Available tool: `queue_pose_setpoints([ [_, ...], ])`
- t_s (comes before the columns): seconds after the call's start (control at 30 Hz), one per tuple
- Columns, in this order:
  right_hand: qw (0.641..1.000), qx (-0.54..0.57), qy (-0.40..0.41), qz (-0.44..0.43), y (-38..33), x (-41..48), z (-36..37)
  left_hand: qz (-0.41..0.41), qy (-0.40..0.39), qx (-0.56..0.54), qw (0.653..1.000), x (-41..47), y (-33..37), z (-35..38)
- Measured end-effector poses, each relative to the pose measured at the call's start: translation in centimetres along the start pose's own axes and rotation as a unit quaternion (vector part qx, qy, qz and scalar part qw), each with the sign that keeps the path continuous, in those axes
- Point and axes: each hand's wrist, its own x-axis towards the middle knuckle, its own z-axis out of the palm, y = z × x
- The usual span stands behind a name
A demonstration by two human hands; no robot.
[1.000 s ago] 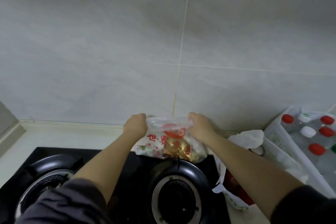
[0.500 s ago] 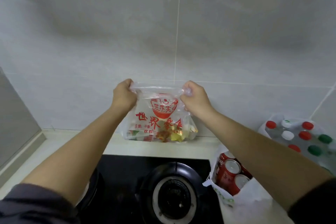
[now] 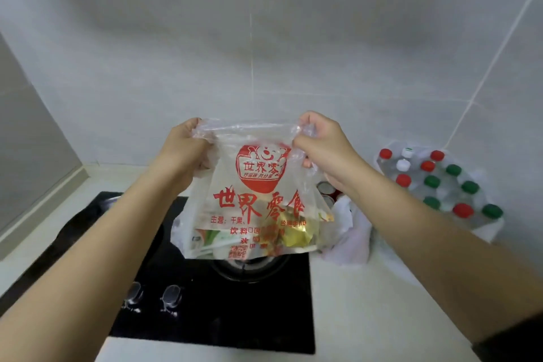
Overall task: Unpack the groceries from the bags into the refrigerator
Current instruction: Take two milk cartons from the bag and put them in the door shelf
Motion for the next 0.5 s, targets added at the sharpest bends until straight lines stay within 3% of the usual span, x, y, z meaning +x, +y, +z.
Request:
queue_pose_setpoints([
  [0.23, 0.997, -0.033, -0.033, 0.066, 6.6, -10.3, -8.1, -0.046, -0.102, 0.047, 0.993, -10.2, -3.7, 7.7],
  [0.5, 0.986, -0.085, -0.020, 0.141, 13.3, -16.1, -17.3, -0.098, -0.157, 0.066, 0.981, -12.4, -9.1, 18.8],
])
